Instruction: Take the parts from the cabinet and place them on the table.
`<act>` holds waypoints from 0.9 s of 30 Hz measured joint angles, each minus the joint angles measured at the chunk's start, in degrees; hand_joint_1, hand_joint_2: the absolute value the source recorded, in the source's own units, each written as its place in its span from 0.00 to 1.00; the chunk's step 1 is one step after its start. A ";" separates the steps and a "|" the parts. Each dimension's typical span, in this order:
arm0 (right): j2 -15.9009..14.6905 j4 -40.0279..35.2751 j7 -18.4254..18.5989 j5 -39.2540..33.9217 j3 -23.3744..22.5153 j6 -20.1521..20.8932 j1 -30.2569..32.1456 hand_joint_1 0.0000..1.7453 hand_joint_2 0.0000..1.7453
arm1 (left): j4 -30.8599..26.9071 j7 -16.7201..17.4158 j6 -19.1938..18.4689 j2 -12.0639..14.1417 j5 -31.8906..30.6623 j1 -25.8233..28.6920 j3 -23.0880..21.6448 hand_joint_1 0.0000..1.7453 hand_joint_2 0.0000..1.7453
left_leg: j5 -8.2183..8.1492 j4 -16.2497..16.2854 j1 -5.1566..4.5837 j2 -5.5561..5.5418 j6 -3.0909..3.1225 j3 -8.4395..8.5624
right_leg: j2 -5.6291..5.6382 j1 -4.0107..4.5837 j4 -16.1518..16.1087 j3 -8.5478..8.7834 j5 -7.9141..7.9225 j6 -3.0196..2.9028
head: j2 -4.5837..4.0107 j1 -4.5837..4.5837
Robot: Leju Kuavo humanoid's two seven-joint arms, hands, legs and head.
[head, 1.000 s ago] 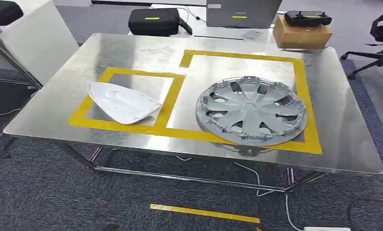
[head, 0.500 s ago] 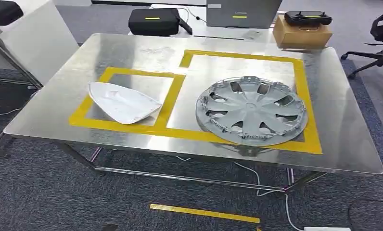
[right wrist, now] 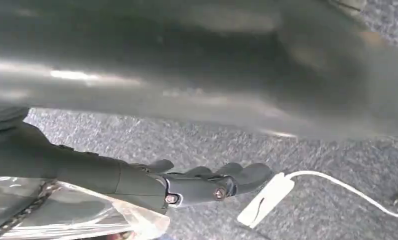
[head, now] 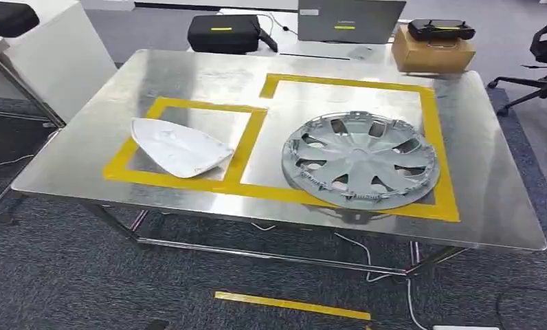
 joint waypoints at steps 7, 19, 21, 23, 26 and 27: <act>0.11 0.02 -0.17 0.00 -0.44 -0.04 -0.34 0.00 0.00 | 0.00 -0.02 0.33 0.02 0.13 -0.12 0.74 0.00 0.00 | -1.14 3.54 0.33 -0.31 -2.87 -1.70 | 0.53 -0.29 -15.21 9.23 5.45 -1.08 | 0.00 -0.13; 0.22 0.02 -0.26 0.07 -0.92 -0.09 -0.20 0.00 0.00 | 0.00 -0.22 0.57 0.17 0.07 -0.20 1.29 0.00 0.00 | -4.75 2.93 0.89 -0.21 -3.20 3.27 | -0.27 -0.39 -15.35 6.30 8.15 -2.36 | 0.00 -0.70; 0.28 0.02 -0.26 0.09 -0.96 -0.09 -0.18 0.00 0.00 | 0.00 -0.24 0.57 0.22 0.02 -0.43 1.29 0.00 0.00 | -5.00 1.85 0.47 -0.12 -2.95 3.28 | -0.35 -0.23 -15.41 6.12 8.59 -1.62 | 0.00 -0.70; 0.28 0.02 -0.26 0.07 -0.96 -0.09 -0.20 0.00 0.00 | 0.00 -0.26 0.57 0.20 0.02 -0.29 1.31 0.00 0.00 | -4.66 2.00 0.24 -0.14 -2.45 3.07 | -0.39 -0.47 -15.90 6.32 9.22 -0.74 | 0.00 -0.68; 0.26 0.02 -0.30 0.09 -1.05 -0.11 -0.13 0.00 0.00 | 0.00 -0.26 0.61 0.15 0.02 -0.35 1.33 0.00 0.00 | -2.96 0.86 0.69 0.07 -1.33 2.64 | -0.26 -0.38 -12.52 4.39 5.79 -0.19 | 0.00 -0.33; 0.26 0.02 -0.33 0.09 -1.05 -0.11 -0.14 0.00 0.00 | 0.00 -0.26 0.59 0.15 0.09 -0.40 1.38 0.00 0.00 | -2.73 0.91 0.57 0.07 -1.11 2.16 | -0.21 -0.41 -8.23 2.76 3.13 -0.14 | 0.00 -0.15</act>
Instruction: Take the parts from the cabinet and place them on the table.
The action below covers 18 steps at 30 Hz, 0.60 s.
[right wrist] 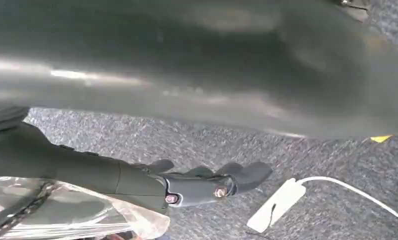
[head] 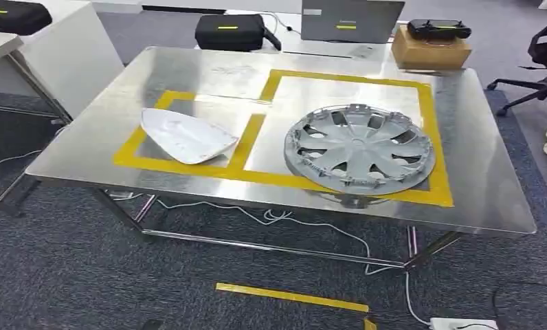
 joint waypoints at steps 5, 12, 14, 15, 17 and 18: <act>-0.04 0.00 -0.02 0.00 -0.13 -0.02 0.17 0.00 0.00 | 0.00 0.02 -0.04 -0.13 0.00 0.32 0.22 0.00 0.00 | 0.86 0.53 -0.40 0.07 0.14 -1.53 | 0.00 0.35 4.91 0.45 -1.11 0.01 | 0.00 -0.07; -0.07 0.02 -0.22 0.20 -0.15 -0.09 0.08 0.00 0.00 | 0.00 0.02 0.00 -0.24 -0.18 0.09 0.28 0.00 0.00 | 0.95 2.05 -0.65 0.08 -1.41 -2.63 | -0.01 0.70 -8.54 7.97 2.32 -2.07 | 0.00 -0.11; 0.02 0.00 -0.26 0.31 -0.18 -0.11 -0.06 0.00 0.00 | 0.00 0.02 0.11 -0.11 -0.29 0.12 0.39 0.00 0.00 | -1.97 4.95 -0.44 -0.11 -2.34 -3.81 | -0.18 0.16 -8.98 7.85 2.92 -2.71 | 0.00 -0.44; -0.02 0.00 -0.26 0.35 -0.20 -0.17 -0.11 0.00 0.00 | 0.00 0.02 0.11 -0.15 -0.29 0.09 0.42 0.00 0.00 | -4.53 9.14 -0.02 -0.12 -2.81 -5.55 | -0.19 0.12 -8.96 7.58 3.02 -2.83 | 0.00 -0.53; -0.02 0.00 -0.28 0.39 -0.20 -0.17 0.00 0.00 0.00 | 0.00 0.02 0.15 -0.13 -0.29 0.09 0.61 0.00 0.00 | -8.39 17.86 0.66 -0.11 -3.46 -9.08 | -0.30 0.13 -8.86 7.17 3.19 -2.79 | 0.00 -0.50; -0.02 0.02 -0.28 0.42 -0.20 -0.18 0.07 0.00 0.00 | 0.00 0.02 0.15 -0.13 -0.31 0.18 0.74 0.00 0.00 | -8.71 19.90 0.93 -0.11 -3.74 -9.76 | -0.31 0.04 -8.73 6.99 3.27 -2.68 | 0.00 -0.53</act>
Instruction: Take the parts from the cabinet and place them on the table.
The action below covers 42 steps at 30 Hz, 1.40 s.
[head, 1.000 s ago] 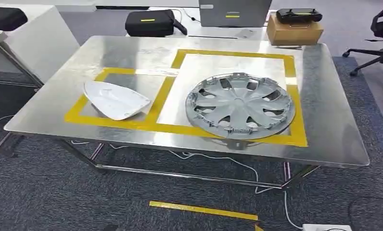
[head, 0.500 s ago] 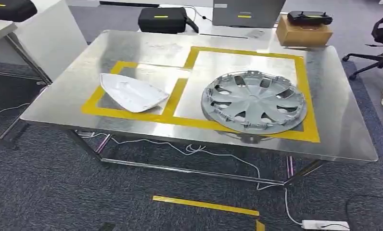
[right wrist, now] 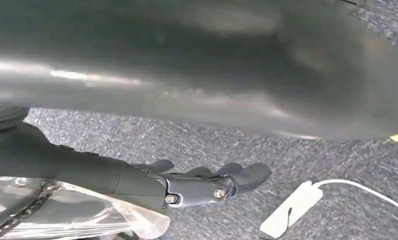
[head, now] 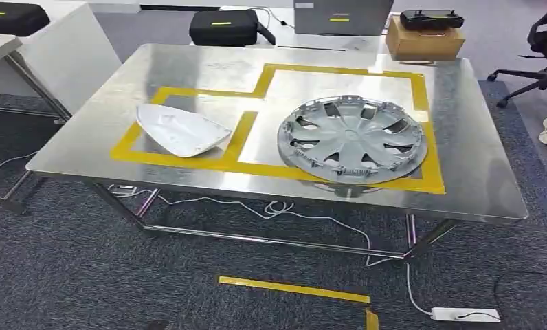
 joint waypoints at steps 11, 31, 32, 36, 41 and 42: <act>-0.07 0.00 -0.09 0.35 -0.02 0.00 -0.15 0.00 0.00 | 0.00 -0.31 0.11 0.02 -0.31 -0.17 0.35 0.00 0.00 | 9.19 -18.66 0.30 0.02 2.37 8.08 | 0.20 -0.71 1.73 -2.12 -0.76 3.28 | 0.00 0.13; -0.42 0.00 -0.46 -0.77 -1.46 0.00 0.12 0.00 0.00 | 0.02 -0.52 0.11 -0.20 -1.40 -0.15 0.35 0.00 0.00 | 0.84 0.61 -0.21 -0.06 -0.10 -1.02 | 0.02 0.32 -0.07 0.37 -0.31 -0.23 | 0.00 -0.18; -0.42 0.02 -0.46 -0.79 -1.49 0.00 0.15 0.00 0.00 | 0.02 -0.52 0.09 -0.20 -1.42 -0.13 0.35 0.00 0.00 | 2.55 -1.44 -0.02 -0.06 -0.17 0.29 | 0.04 0.29 -0.01 0.37 -0.28 -0.18 | 0.00 -0.20; -0.42 0.02 -0.50 -0.77 -1.49 0.00 -0.03 0.00 0.00 | 0.02 -0.54 0.09 -0.20 -1.42 -0.35 0.35 0.00 0.00 | 8.67 -17.71 -0.12 -0.07 0.61 8.24 | 0.14 0.69 0.43 0.25 -0.31 0.70 | 0.00 -0.15; -0.52 0.02 -0.52 -0.79 -1.64 0.00 0.00 0.00 0.00 | 0.02 -0.52 0.11 -0.28 -1.44 -0.23 0.35 0.00 0.00 | 9.45 -18.63 0.04 0.14 2.56 7.69 | 0.22 0.31 0.82 -0.98 -0.63 2.40 | 0.00 -0.09; -0.52 0.02 -0.57 -0.77 -1.68 0.00 0.01 0.00 0.00 | 0.02 -0.55 0.09 -0.31 -1.44 -0.35 0.35 0.00 0.00 | 9.62 -18.66 0.02 0.14 2.90 7.50 | 0.22 0.33 3.41 -2.12 -2.64 2.47 | 0.00 0.24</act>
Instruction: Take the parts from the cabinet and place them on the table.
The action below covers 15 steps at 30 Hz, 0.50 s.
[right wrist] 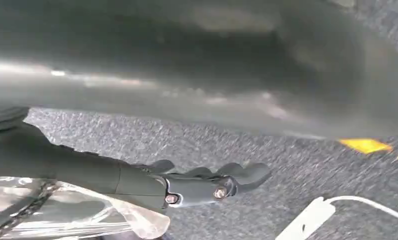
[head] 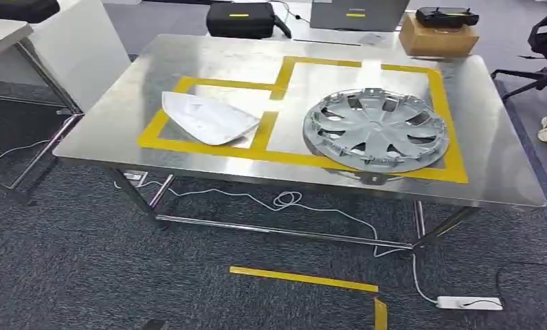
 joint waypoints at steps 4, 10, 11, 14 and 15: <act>-0.13 0.00 0.06 -0.02 -0.18 -0.02 0.11 0.00 0.00 | 0.00 0.00 0.02 -0.15 -0.07 0.01 0.00 0.00 0.00 | 0.29 0.13 -0.52 0.07 0.42 -0.72 | 0.06 0.01 15.83 -6.98 -6.36 0.34 | 0.00 0.09; -0.20 0.02 0.13 0.00 -0.22 -0.04 -0.13 0.00 0.00 | 0.00 -0.04 0.20 -0.33 -0.09 -0.08 0.00 0.00 0.00 | 0.26 1.22 -1.13 -0.02 -0.38 -1.23 | 0.16 0.17 -2.91 3.32 1.21 -0.69 | 0.00 0.02; -0.20 0.00 0.13 0.00 -0.22 -0.04 -0.10 0.00 0.00 | 0.00 -0.04 0.24 -0.33 -0.13 -0.07 0.00 0.00 0.00 | 0.43 1.19 -1.10 -0.01 -0.65 -1.39 | 0.21 0.23 -2.81 3.00 1.32 -0.88 | 0.00 0.00; -0.13 0.04 0.13 0.02 -0.24 -0.04 0.18 0.00 0.00 | 0.00 -0.04 0.44 -0.24 -0.42 -0.01 0.00 0.00 0.00 | -0.08 2.18 -0.76 -0.04 -1.54 -1.96 | -0.05 -0.04 -3.13 2.80 1.98 -2.01 | 0.00 0.13; -0.13 0.04 0.13 0.02 -0.26 -0.04 0.11 0.00 0.00 | 0.00 -0.04 0.48 -0.24 -0.44 0.04 0.00 0.00 0.00 | -1.84 4.15 -0.83 -0.09 -1.98 -2.67 | -0.03 -0.07 -3.13 2.66 2.11 -2.26 | 0.00 -0.20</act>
